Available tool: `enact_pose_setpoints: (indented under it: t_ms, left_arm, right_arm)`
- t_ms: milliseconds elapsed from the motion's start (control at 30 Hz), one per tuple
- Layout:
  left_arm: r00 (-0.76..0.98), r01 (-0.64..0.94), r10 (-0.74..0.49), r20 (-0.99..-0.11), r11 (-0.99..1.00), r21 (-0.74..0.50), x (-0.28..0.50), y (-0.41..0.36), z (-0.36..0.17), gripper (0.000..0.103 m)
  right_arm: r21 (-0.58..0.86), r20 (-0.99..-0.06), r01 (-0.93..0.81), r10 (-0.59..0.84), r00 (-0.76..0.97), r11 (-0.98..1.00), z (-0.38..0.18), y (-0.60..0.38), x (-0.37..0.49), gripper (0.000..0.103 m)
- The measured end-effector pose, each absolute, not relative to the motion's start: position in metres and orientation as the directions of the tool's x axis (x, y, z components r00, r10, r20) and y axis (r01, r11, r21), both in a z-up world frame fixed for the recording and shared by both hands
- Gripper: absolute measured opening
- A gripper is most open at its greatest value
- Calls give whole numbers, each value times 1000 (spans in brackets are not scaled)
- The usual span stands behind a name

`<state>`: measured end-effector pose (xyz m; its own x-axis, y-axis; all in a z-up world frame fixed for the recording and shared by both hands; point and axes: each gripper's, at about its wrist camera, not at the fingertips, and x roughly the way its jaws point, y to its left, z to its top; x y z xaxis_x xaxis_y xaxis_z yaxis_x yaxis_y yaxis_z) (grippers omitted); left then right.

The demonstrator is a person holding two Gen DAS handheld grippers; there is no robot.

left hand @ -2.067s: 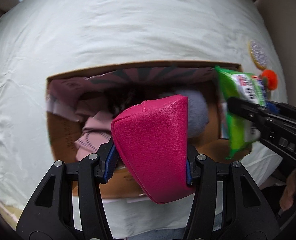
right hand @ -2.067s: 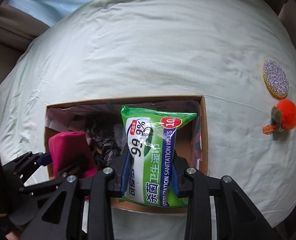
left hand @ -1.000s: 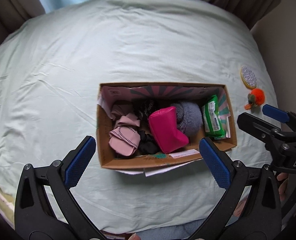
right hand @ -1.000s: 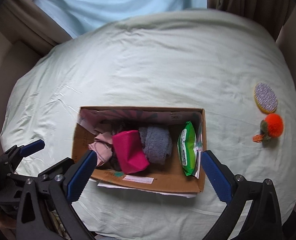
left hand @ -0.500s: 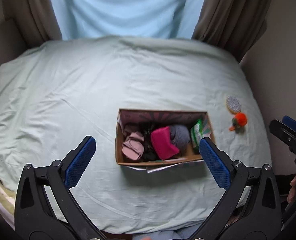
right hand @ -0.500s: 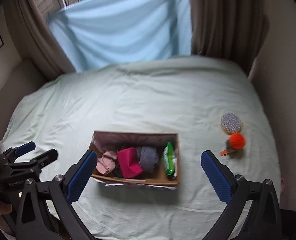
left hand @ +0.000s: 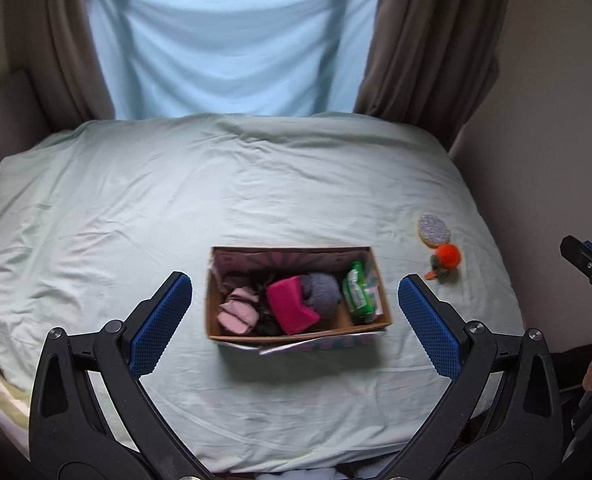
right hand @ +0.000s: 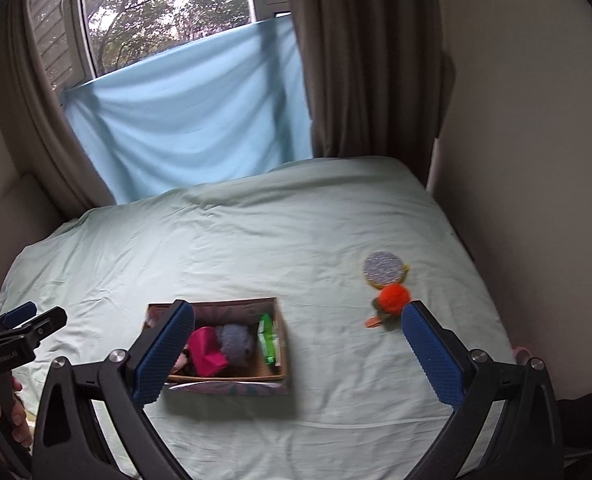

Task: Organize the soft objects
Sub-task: 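Lift both tools away from the box toward the pompom and brush, then grasp the orange pompom with the left tool while the right tool grasps the glitter brush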

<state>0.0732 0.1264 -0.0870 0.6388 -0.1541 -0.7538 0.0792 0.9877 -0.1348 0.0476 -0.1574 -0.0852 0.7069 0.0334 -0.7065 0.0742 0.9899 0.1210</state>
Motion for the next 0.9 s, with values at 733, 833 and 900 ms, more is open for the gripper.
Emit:
enact_pose_setpoints:
  t_ms: [733,833,900]
  left_arm:
    - [599,266,-277,-751,954,-139,144,-145,-123,103]
    - [560,293,-300,-772,944,-154,161,-176,-151,103]
    - [540,311,-315,-780,936,-163,173,-195,-172,103]
  right_arm:
    - [94,-725,-172,186,663,981,-123,-370,147,103]
    - [109,-728,-229,235,644,967,-147,-385,173,103]
    - [112,-731,-263,259,631,958,-165,-391,191,103]
